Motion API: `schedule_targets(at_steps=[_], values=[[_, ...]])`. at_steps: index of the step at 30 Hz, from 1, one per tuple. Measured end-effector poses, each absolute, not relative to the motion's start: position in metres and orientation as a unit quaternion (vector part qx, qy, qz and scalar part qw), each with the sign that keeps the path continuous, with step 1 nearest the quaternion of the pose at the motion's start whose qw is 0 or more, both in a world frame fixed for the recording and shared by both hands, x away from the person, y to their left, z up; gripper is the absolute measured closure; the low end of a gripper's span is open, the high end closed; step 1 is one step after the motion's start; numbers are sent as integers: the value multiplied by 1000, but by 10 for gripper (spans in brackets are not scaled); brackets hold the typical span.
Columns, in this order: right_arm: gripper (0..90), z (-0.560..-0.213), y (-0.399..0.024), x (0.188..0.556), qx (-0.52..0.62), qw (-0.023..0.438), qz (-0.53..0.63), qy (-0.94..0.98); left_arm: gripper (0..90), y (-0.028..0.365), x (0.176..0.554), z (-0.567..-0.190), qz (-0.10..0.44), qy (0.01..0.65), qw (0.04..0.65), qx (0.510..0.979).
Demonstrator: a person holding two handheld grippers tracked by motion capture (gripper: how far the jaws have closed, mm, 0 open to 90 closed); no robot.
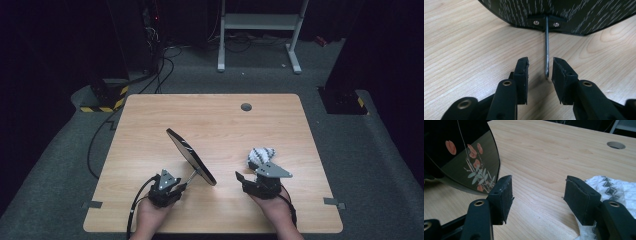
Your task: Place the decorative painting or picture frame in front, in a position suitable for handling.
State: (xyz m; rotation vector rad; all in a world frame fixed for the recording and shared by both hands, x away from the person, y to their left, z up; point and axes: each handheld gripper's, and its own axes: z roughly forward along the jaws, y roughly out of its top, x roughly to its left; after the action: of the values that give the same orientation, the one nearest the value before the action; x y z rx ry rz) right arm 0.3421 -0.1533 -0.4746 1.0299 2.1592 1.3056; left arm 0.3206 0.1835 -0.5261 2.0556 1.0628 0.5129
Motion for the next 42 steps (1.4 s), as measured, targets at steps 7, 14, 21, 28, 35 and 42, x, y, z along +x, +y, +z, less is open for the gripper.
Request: schedule_targets(at_steps=[7,14,21,28,35,42], values=[[395,-479,-150,343,371,202,463,780,665,184,321,-526,201,413,372,807],[400,-481,-149,342,370,198,458,784,707,182,322,-527,200,410,368,810],[401,-481,-149,341,369,196,458,785,722,181,323,-527,200,409,363,813],[401,-482,-148,339,366,196,458,786,732,182,325,-528,202,412,360,812],[403,-481,-149,339,367,196,459,785,734,183,326,-528,202,415,360,811],[403,-483,-147,339,364,194,456,788,735,182,326,-528,203,414,360,811]])
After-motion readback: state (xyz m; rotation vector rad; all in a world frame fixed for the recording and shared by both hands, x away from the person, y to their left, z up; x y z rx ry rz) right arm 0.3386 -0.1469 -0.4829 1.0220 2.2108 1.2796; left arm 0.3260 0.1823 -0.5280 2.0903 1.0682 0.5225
